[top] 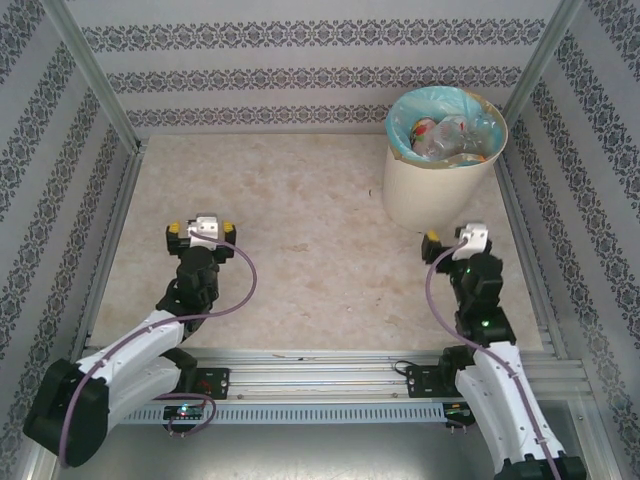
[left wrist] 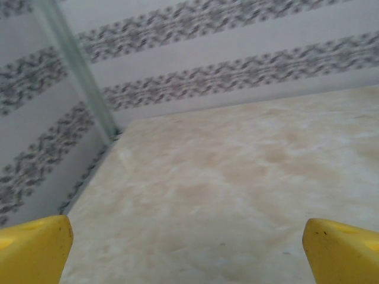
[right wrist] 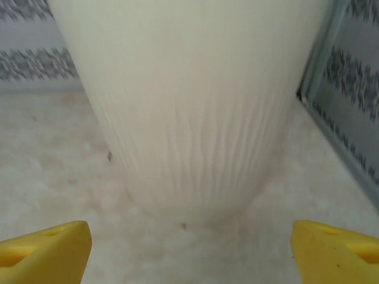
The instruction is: Put the plastic bottles in the bin
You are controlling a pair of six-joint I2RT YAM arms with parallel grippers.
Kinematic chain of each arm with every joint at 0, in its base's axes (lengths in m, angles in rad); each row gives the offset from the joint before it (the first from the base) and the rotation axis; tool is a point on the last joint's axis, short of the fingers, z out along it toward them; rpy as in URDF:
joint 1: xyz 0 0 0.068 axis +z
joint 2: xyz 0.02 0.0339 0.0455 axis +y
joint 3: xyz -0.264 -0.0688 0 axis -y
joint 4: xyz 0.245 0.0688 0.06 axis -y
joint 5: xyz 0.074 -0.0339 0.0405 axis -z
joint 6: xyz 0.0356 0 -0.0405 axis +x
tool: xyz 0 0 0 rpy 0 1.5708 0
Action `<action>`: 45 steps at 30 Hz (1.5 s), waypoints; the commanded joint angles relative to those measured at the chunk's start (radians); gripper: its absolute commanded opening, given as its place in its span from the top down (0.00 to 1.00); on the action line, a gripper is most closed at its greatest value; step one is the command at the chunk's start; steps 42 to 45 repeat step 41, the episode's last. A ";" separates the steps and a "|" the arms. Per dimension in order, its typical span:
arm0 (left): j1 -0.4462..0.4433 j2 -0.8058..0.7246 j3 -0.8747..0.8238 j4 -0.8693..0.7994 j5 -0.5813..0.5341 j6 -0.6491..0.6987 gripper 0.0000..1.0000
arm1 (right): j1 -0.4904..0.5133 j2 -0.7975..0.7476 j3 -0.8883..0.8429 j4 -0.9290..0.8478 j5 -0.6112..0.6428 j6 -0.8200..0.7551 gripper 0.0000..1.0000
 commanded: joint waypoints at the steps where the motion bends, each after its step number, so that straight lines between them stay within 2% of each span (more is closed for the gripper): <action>1: 0.122 0.077 -0.033 0.165 0.043 -0.050 0.00 | -0.001 0.013 -0.149 0.302 0.072 0.028 0.12; 3: 0.212 0.154 -0.034 0.181 0.139 -0.107 0.00 | -0.003 0.117 -0.215 0.473 0.105 0.025 0.12; 6: 0.304 0.324 -0.045 0.339 0.328 -0.126 0.00 | -0.009 0.390 -0.187 0.627 0.067 0.002 0.11; 9: 0.339 0.479 -0.033 0.459 0.467 -0.148 0.00 | 0.000 0.611 -0.091 0.724 -0.059 -0.036 0.12; 12: 0.348 0.640 -0.012 0.579 0.604 -0.105 0.00 | 0.015 0.760 -0.058 0.879 -0.079 -0.096 0.12; 13: 0.347 0.666 -0.008 0.607 0.619 -0.095 0.00 | 0.016 0.778 -0.051 0.873 -0.088 -0.123 0.11; 14: 0.348 0.638 -0.002 0.541 0.619 -0.104 0.00 | 0.010 0.816 -0.051 0.911 -0.100 -0.132 0.10; 16: 0.348 0.628 0.022 0.483 0.557 -0.127 0.00 | -0.033 0.980 -0.067 1.115 -0.163 -0.098 0.09; 17: 0.348 0.649 0.037 0.492 0.512 -0.135 0.00 | -0.037 1.092 -0.074 1.297 -0.159 -0.078 0.09; 18: 0.348 0.642 0.060 0.432 0.472 -0.154 0.00 | -0.037 1.094 -0.076 1.288 -0.134 -0.073 0.08; 19: 0.349 0.629 0.083 0.363 0.440 -0.174 0.00 | -0.038 1.015 -0.059 1.129 -0.084 -0.070 0.07; 20: 0.349 0.633 0.077 0.394 0.442 -0.173 0.00 | -0.039 0.978 -0.028 1.016 -0.003 -0.035 0.05; 22: 0.348 0.640 0.072 0.412 0.442 -0.166 0.00 | -0.045 1.056 0.003 1.095 0.147 0.025 0.02; 25: 0.348 0.644 0.070 0.422 0.441 -0.163 0.00 | -0.034 1.010 0.062 0.904 0.129 0.012 0.02; 28: 0.348 0.642 0.071 0.418 0.442 -0.163 0.00 | -0.023 1.038 0.061 0.958 0.121 -0.009 0.02; 30: 0.348 0.639 0.070 0.413 0.452 -0.160 0.00 | -0.022 1.023 0.063 0.912 0.117 -0.009 0.02; 45: 0.348 0.640 0.063 0.428 0.437 -0.165 0.00 | -0.023 1.031 0.064 0.932 0.119 -0.008 0.02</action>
